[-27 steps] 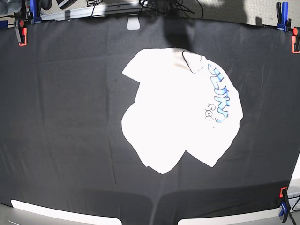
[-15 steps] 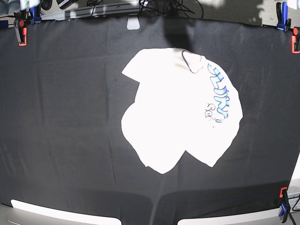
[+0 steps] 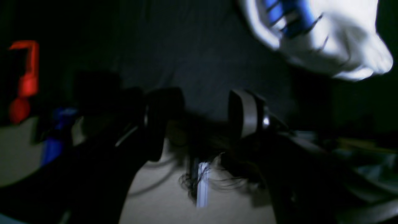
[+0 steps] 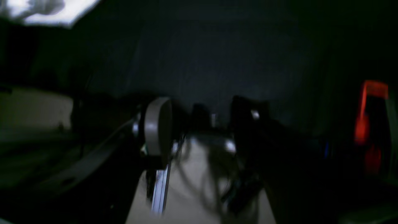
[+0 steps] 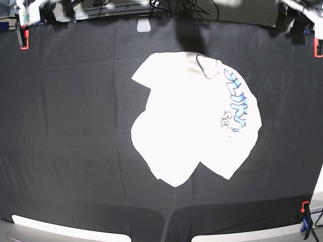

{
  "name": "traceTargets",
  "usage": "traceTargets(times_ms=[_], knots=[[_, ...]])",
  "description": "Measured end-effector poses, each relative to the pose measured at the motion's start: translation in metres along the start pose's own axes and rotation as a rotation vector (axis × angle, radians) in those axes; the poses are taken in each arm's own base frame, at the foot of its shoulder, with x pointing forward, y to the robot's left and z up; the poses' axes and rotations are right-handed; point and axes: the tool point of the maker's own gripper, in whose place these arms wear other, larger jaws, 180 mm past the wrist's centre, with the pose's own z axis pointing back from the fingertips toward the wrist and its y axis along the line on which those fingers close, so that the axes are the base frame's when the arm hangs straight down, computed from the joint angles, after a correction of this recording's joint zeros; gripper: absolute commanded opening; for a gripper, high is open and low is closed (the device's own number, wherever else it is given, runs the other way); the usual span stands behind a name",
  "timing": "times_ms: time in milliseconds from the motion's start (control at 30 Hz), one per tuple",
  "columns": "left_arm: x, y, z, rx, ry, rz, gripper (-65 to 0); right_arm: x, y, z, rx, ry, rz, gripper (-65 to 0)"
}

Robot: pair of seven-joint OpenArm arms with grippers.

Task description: Layout the t-shirt on the table in an organized manner, then fold the t-shirt properly

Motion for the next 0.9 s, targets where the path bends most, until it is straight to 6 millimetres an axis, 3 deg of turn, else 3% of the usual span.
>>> traceTargets(times_ms=[67,200,267,400,600,667,767,900], knots=[[0.015,-0.005,-0.007,-0.032,-0.049,0.011,-36.7,0.021,-0.004,-0.011,-0.003,-0.066,0.017,-34.3],[0.04,-0.009,-0.017,-0.053,-0.127,-0.006,-36.7,0.032,-0.01,-0.029,-0.009,-0.054,0.01,-34.3],[0.054,-0.013,-0.022,-0.068,-0.168,-0.019,-36.7,0.056,-0.011,-0.037,-0.002,-0.134,-0.011,-34.3],[0.102,-0.021,-0.03,-0.097,-0.342,-0.029,-36.7,0.106,-0.012,-0.051,0.019,-0.294,-0.046,-34.3],[0.143,-0.028,-0.054,-0.127,-0.403,-0.074,-36.7,0.125,-0.008,-0.067,0.037,-0.307,-0.053,-34.3],[0.15,-0.019,-0.067,-0.11,-0.408,-0.059,-36.7,0.13,-0.006,-0.069,0.042,-0.319,-0.056,-34.3],[0.138,-0.004,-0.099,-0.114,-0.328,0.021,-36.7,0.134,-0.006,-0.07,0.042,-0.333,-0.059,-34.3],[0.133,-0.003,-0.14,-0.17,-0.274,0.098,-36.7,0.133,-0.005,-0.071,0.043,-0.328,-0.063,-34.3]])
